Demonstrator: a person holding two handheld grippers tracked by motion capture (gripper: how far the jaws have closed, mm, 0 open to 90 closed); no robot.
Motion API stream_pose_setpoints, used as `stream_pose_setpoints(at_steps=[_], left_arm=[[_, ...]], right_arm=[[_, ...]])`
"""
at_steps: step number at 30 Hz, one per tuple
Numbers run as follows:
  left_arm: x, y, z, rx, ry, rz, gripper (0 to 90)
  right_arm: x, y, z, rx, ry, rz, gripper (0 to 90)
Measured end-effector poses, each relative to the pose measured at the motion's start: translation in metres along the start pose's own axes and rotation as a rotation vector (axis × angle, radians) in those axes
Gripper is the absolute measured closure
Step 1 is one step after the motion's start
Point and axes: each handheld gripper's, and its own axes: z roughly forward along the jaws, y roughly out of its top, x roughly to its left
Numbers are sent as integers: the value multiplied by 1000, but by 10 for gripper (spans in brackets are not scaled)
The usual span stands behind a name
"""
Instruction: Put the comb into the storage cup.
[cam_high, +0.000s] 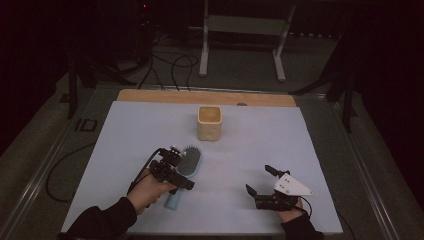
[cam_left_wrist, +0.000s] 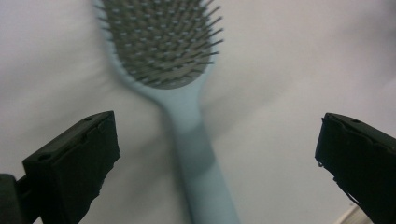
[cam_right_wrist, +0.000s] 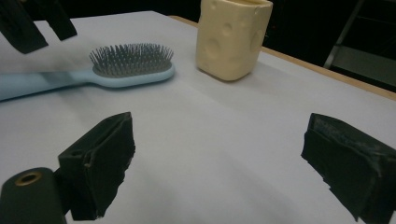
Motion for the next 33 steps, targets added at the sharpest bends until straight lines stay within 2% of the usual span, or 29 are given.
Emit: stream_pose_setpoints(at_steps=[4,6,7,11,13,16,17,22,24,27,28,30,31,33], left_arm=[[-4,2,7,14,7,-13,0],[-5,2,10,19,27,-44,0],[-4,2,12,24,17,-60,0],[-5,2,20,45,53,-114,0],[-5,2,24,61,50,-118,0],[-6,1,30,82,72,-115,10],[-7,1,30,76,90,-116,12],[-11,-1,33,75,127,-108,107],[-11,0,34,81,128,-107,155],[-11,1,36,94,127,-105,178],[-11,1,37,100,132,-99,226],[-9,3,37,99,143,-111,259],[-8,4,36,99,145,-111,319],[-6,4,36,95,145,-124,381]], right_arm=[[1,0,0,3,2,-3,89],[1,0,0,1,1,3,89],[1,0,0,1,3,3,89],[2,1,0,1,4,-4,89],[2,1,0,1,7,-5,89],[2,1,0,-1,10,-6,89],[2,1,0,-4,10,-3,89],[2,1,0,-6,8,-3,89],[2,1,0,-4,11,-4,89],[2,1,0,-7,10,-3,89],[2,1,0,-7,10,-3,89],[2,1,0,-4,10,-4,89],[2,1,0,-6,9,-3,89],[2,1,0,-8,8,-3,89]])
